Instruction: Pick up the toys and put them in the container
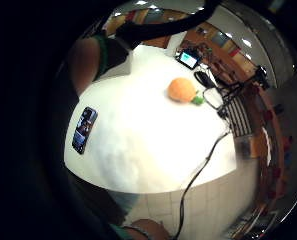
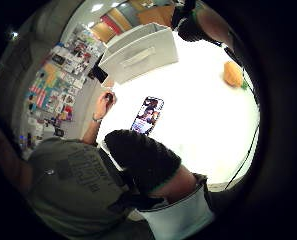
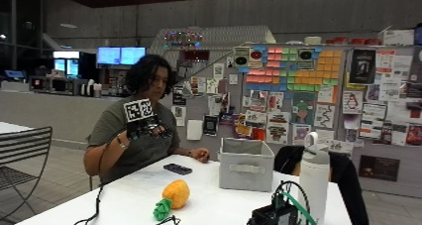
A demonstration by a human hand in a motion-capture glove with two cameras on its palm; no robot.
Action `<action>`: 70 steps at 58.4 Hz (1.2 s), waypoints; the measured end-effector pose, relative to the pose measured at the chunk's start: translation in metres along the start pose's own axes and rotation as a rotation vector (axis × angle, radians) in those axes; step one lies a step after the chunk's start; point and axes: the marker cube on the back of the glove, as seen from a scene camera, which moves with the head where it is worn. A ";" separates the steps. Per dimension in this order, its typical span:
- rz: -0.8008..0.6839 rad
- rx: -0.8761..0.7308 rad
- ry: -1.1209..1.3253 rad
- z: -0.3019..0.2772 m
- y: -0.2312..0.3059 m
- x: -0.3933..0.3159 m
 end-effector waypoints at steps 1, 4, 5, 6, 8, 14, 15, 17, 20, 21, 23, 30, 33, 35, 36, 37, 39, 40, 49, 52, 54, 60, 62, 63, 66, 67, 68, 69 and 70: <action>0.001 -0.001 -0.002 0.000 0.000 0.000; 0.007 -0.004 -0.013 0.000 0.000 0.002; 0.009 -0.006 -0.016 0.000 0.000 0.002; 0.013 -0.008 -0.020 0.001 0.001 0.002; 0.022 -0.014 -0.023 0.001 0.000 0.005; 0.038 -0.018 -0.037 0.002 -0.004 0.014; 0.041 -0.019 -0.039 0.003 -0.006 0.015; 0.047 -0.021 -0.041 0.004 -0.007 0.018; 0.057 -0.023 -0.049 0.006 -0.011 0.022; 0.064 -0.022 -0.051 0.007 -0.014 0.024; 0.081 -0.017 -0.054 0.009 -0.020 0.032; 0.211 0.043 -0.046 0.025 -0.054 0.070; 0.275 0.067 -0.036 0.037 -0.072 0.093; 0.307 0.072 -0.038 0.046 -0.085 0.109; 0.319 0.069 -0.044 0.052 -0.092 0.117; 0.331 0.061 -0.054 0.058 -0.100 0.125; 0.352 0.038 -0.083 0.071 -0.114 0.142; 0.363 0.025 -0.097 0.078 -0.120 0.149; 0.451 -0.125 -0.115 0.142 -0.154 0.202; 0.461 -0.176 -0.094 0.169 -0.158 0.211; 0.459 -0.187 -0.087 0.185 -0.158 0.213; 0.437 0.008 -0.027 0.200 -0.157 0.205; 0.419 0.058 0.033 0.198 -0.158 0.200; 0.406 0.081 0.065 0.196 -0.158 0.197; 0.360 0.138 0.145 0.190 -0.160 0.190; 0.347 0.146 0.159 0.188 -0.160 0.189; 0.338 0.149 0.168 0.186 -0.160 0.187; 0.331 0.147 0.171 0.184 -0.160 0.185; 0.326 0.144 0.171 0.182 -0.159 0.182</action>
